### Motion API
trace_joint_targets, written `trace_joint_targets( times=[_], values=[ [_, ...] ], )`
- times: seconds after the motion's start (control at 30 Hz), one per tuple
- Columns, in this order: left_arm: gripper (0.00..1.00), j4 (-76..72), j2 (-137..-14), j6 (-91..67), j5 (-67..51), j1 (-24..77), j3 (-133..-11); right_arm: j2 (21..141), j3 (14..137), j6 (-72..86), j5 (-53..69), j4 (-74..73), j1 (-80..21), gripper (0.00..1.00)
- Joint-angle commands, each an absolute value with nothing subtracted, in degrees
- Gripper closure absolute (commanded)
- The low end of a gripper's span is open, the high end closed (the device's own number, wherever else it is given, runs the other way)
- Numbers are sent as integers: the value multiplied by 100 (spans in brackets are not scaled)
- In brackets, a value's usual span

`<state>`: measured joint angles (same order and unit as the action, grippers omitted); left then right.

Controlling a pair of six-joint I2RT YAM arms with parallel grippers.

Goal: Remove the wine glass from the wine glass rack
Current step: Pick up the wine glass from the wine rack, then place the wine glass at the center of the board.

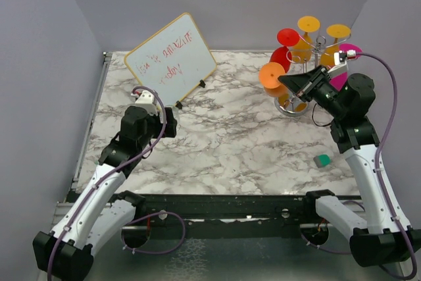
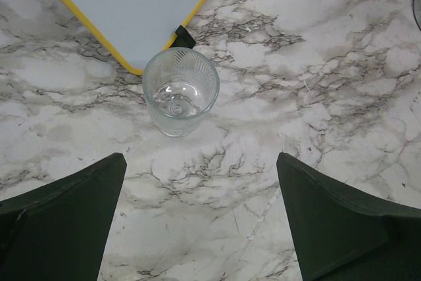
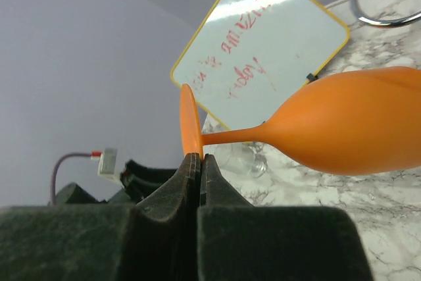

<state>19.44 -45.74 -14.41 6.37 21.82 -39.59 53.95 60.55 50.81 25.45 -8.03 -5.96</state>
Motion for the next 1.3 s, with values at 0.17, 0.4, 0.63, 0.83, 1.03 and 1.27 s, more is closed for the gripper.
trace_joint_targets(
  times=[0.17,0.4,0.63,0.83,1.03,1.27],
  values=[
    [1,1191,-4182,-1580,-1223,2186,-3872,5342,5782,3818,4398,-1313,-804,100],
    [1,-589,-4583,-3145,-3938,2188,-3562,5404,5631,3177,4695,-1864,-1244,100],
    [6,-1149,-5054,-3771,-4757,2505,-3878,5579,5323,3133,4787,-1611,-1854,99],
    [14,-1213,-5707,-3711,-4632,3117,-4208,5802,5224,3207,5009,-1162,-2168,100],
    [28,-1232,-6087,-3671,-4475,3275,-4454,6327,5463,2829,5553,-1279,-2284,99],
    [52,-1299,-6262,-3604,-4319,3385,-4429,6280,5146,3164,5729,-579,-2465,99]
  ],
)
